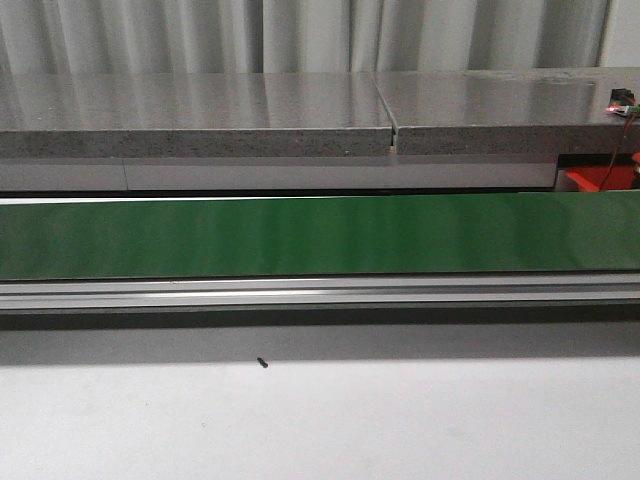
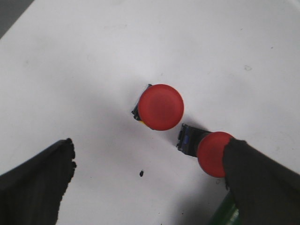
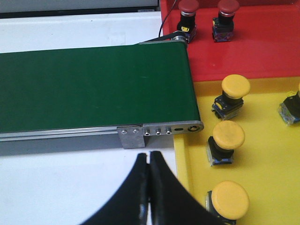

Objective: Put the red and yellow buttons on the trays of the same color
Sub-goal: 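Lower the left gripper onto a red button on the table and grasp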

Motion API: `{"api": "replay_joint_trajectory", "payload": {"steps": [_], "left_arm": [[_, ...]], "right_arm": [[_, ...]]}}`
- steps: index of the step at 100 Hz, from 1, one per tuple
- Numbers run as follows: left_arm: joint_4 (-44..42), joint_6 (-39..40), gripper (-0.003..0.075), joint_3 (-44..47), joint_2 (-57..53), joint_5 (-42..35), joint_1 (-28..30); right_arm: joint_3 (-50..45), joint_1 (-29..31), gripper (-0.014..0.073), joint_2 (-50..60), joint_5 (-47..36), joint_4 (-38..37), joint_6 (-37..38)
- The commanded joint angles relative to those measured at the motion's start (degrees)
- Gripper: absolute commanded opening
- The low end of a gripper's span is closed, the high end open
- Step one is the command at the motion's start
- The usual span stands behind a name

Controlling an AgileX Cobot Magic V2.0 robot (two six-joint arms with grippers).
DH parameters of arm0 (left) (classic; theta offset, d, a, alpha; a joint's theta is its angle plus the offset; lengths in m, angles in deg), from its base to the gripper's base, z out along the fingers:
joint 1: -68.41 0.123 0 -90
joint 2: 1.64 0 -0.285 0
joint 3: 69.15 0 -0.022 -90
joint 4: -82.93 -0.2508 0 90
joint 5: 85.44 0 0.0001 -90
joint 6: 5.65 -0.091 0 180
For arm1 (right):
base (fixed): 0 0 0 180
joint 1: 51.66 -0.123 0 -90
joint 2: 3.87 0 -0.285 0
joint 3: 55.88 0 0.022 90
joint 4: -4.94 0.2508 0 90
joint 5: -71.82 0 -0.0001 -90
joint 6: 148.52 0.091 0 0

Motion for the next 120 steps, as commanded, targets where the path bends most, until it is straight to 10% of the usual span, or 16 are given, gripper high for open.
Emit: {"api": "replay_joint_trajectory", "payload": {"steps": [1,100,120], "left_arm": [[1.05,0.4,0.0606,-2.05,-1.02,-1.5,-0.04],[4.37,0.12,0.0602,-2.5,6.49,-11.05,-0.15],[4.37,0.12,0.0426,-2.5,7.03,-9.97,-0.15]], "right_arm": [[1.44,0.13,-0.0067,-0.04,-3.69,-0.29,0.0],[1.44,0.13,-0.0067,-0.04,-3.62,-0.29,0.0],[1.44,0.13,-0.0067,-0.04,-3.62,-0.29,0.0]]}}
